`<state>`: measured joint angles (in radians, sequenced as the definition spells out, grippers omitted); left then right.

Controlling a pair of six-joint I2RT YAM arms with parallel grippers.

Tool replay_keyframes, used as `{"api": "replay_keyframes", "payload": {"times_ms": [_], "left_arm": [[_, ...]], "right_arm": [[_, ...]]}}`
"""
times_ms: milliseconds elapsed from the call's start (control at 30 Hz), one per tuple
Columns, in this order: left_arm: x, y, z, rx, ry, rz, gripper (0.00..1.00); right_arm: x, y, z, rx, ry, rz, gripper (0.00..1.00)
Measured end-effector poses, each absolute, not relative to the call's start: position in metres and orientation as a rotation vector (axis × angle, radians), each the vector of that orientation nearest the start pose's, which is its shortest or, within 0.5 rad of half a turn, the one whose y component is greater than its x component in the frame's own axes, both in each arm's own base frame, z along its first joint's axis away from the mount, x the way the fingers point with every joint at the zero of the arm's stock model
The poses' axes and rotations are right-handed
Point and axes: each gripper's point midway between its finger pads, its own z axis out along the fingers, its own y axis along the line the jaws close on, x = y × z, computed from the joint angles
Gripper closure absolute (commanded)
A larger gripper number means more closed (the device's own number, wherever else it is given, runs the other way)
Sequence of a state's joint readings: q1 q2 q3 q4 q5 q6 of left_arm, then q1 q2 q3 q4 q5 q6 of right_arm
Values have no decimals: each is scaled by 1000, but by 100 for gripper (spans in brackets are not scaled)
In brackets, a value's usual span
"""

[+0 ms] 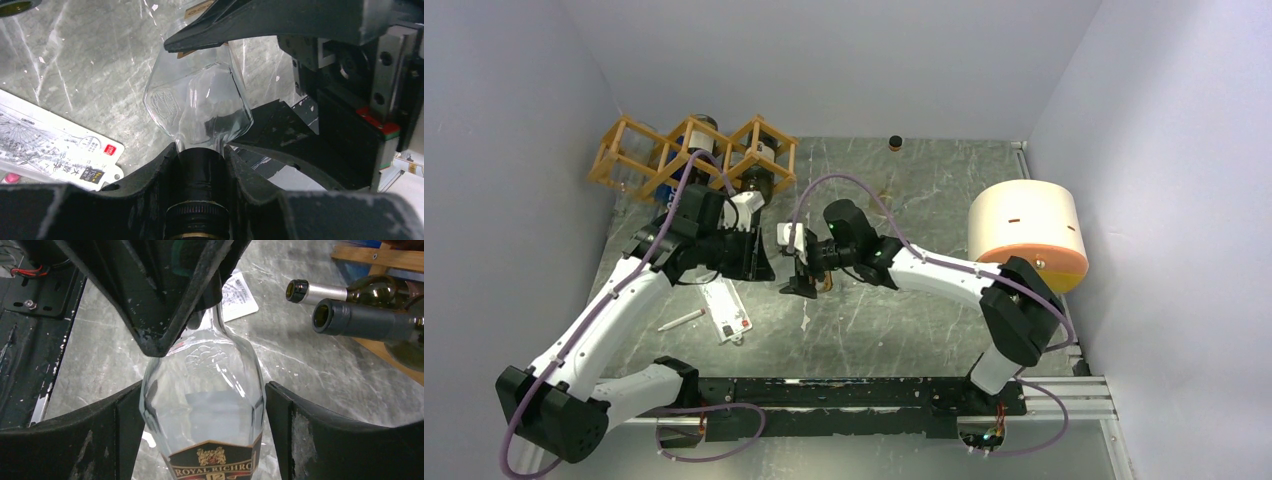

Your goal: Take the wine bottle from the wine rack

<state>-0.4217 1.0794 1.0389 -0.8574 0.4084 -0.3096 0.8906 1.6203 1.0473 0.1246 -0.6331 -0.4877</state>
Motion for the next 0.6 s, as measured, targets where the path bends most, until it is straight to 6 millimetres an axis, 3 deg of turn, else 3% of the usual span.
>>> {"api": "replay_keyframes", "payload": {"times_ms": [100, 267, 333, 367, 400, 600], "left_arm": [[199, -179, 191, 335, 2524, -807, 76], [202, -178, 196, 353, 2512, -792, 47], [204, -180, 204, 363, 2488, -804, 15], [204, -182, 210, 375, 2466, -822, 4], [206, -185, 218, 389, 2437, -835, 0], [216, -191, 274, 427, 2245, -870, 1]], "right_arm": [[223, 417, 161, -1591, 1279, 899, 24], [223, 420, 163, -1575, 1282, 909, 46], [223, 419, 165, -1550, 1291, 919, 55], [224, 418, 166, -1537, 1298, 915, 60], [224, 418, 166, -1528, 1300, 913, 65], [225, 403, 169, -1418, 1344, 882, 81]]}}
